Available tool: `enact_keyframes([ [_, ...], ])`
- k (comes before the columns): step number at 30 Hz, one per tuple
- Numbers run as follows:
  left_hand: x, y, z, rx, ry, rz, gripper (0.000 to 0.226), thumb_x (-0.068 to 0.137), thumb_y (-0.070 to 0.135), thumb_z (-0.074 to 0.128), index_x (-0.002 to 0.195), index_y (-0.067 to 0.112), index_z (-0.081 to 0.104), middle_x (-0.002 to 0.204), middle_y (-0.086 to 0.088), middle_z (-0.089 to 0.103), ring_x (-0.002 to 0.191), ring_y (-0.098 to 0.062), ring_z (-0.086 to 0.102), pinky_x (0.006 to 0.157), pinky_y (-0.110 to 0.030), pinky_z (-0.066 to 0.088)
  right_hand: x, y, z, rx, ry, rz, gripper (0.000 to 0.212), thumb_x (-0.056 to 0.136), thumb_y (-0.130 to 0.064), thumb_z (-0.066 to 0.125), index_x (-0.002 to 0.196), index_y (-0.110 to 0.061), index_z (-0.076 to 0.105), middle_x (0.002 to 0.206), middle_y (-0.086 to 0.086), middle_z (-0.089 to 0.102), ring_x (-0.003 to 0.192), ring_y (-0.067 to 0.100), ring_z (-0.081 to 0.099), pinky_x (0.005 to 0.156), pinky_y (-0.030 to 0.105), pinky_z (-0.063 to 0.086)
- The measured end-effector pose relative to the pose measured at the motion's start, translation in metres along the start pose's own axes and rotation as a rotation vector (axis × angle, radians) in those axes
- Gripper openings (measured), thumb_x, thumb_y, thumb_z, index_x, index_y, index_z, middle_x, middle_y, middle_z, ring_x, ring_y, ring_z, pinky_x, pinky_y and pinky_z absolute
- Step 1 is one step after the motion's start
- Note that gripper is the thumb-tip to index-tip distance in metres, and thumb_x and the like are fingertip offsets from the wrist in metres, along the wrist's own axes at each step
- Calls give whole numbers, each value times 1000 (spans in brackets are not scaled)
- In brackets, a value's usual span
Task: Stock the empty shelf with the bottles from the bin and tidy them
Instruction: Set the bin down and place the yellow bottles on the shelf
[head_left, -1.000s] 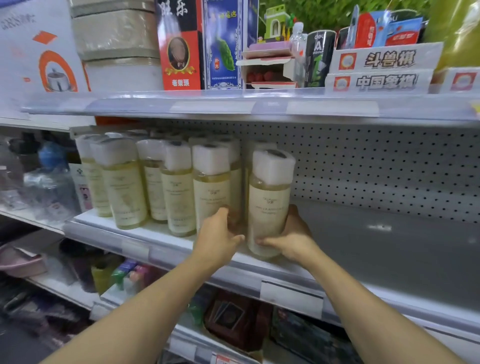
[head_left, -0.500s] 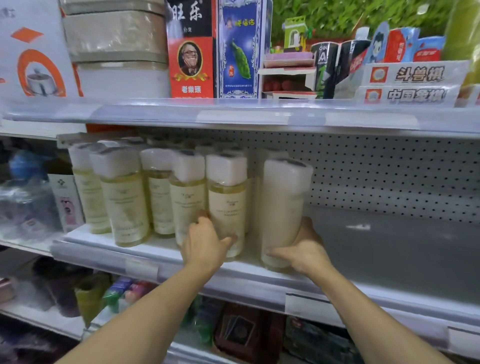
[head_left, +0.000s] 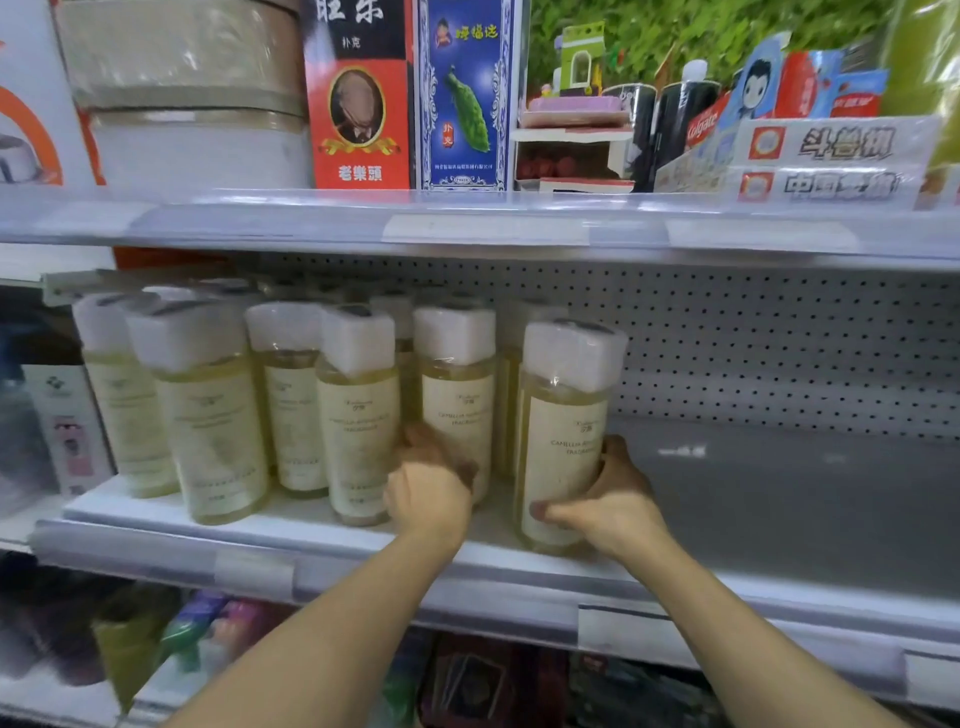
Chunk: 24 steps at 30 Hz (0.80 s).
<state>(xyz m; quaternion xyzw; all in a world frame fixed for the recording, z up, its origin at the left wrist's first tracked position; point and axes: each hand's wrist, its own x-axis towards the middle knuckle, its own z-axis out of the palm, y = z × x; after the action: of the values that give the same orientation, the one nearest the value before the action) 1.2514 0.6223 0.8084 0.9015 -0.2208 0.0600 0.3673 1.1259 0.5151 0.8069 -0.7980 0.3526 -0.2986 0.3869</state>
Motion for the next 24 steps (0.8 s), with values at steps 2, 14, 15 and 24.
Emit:
enact_keyframes([
  [2,4,4,6,-28,3,-7,60,89,34,63,133,10,30,114,-11,56,102,-29,59,80,-35,47,0,1,-1,5,1,-12,80,50,-25,93,110,-20,40,117,1,62,105,19,61,80,21,48],
  [14,20,14,22,6,-44,-28,72,90,31,62,140,1,19,127,-17,51,114,-32,56,88,-37,46,-1,5,-4,46,-41,-36,78,53,-24,92,111,-22,40,105,-9,56,95,11,56,79,22,47],
  [15,19,14,24,16,-56,-20,74,92,31,59,143,1,15,128,-16,52,114,-31,56,88,-37,46,-1,4,-5,49,-44,-40,79,52,-25,92,112,-23,40,107,-8,56,95,11,56,79,22,47],
  [24,36,18,39,19,-19,51,63,96,27,53,144,3,19,120,-16,60,107,-31,61,81,-34,48,3,6,-7,38,-70,-51,77,53,-30,92,108,-28,39,96,-17,52,86,5,54,63,9,40],
])
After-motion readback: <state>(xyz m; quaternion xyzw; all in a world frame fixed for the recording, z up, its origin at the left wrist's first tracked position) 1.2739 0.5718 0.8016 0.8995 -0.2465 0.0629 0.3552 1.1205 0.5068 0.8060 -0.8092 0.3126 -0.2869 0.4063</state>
